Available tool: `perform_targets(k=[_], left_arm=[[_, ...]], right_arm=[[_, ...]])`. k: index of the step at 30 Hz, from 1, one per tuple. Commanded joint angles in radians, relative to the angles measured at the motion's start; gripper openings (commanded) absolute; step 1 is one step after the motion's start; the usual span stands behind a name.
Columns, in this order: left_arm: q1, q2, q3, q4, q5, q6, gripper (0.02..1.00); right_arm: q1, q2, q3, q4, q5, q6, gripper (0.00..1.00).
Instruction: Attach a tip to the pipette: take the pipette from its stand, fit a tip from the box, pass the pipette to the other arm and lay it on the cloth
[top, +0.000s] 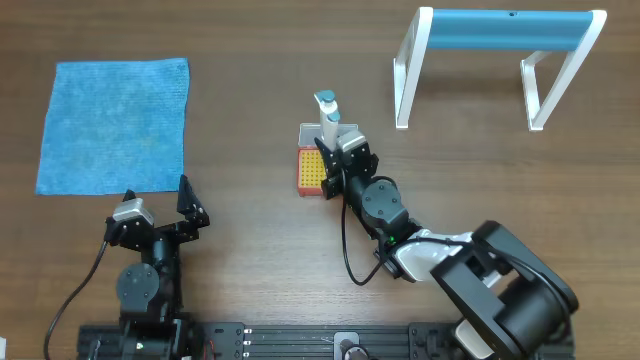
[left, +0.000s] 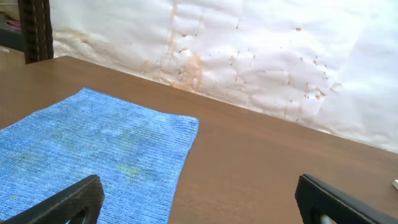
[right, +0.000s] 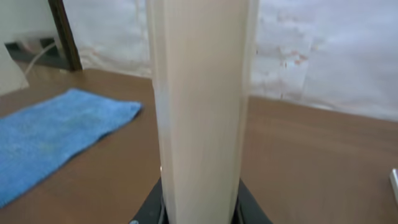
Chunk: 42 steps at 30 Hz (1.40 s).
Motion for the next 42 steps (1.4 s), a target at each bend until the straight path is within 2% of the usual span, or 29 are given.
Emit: perform_targets(k=[1,14,18,22,25,28,39,42], left_arm=[[-0.001,-0.005,-0.002,-0.004,-0.015,0.005,0.993],[-0.001,-0.005,-0.002,-0.004,-0.015,0.005,0.996],[-0.001,-0.005,-0.002,-0.004,-0.015,0.005,0.996],[-0.001,-0.005,-0.002,-0.004,-0.015,0.005,0.996],[-0.001,-0.005,-0.002,-0.004,-0.015,0.005,0.996],[-0.001,-0.005,-0.002,-0.004,-0.015,0.005,0.996],[-0.001,-0.005,-0.002,-0.004,-0.015,0.005,0.996],[-0.001,-0.005,-0.002,-0.004,-0.015,0.005,0.996]], right_arm=[[0.008,-0.103,-0.006,0.016,0.003,-0.016,0.073],[0.008,-0.391,-0.006,0.135,-0.006,-0.029,0.073],[0.008,-0.523,-0.006,0.025,-0.01,-0.006,0.073],[0.008,-0.61,-0.006,-0.293,-0.089,0.084,0.073],[0.008,-0.624,-0.006,-0.486,-0.089,0.142,0.073],[0.008,-0.625,-0.006,-0.497,-0.114,0.16,0.073],[0.013,-0.7,-0.004,-0.464,-0.112,0.167,0.073],[0.013,-0.7,-0.004,-0.459,-0.143,0.177,0.075]])
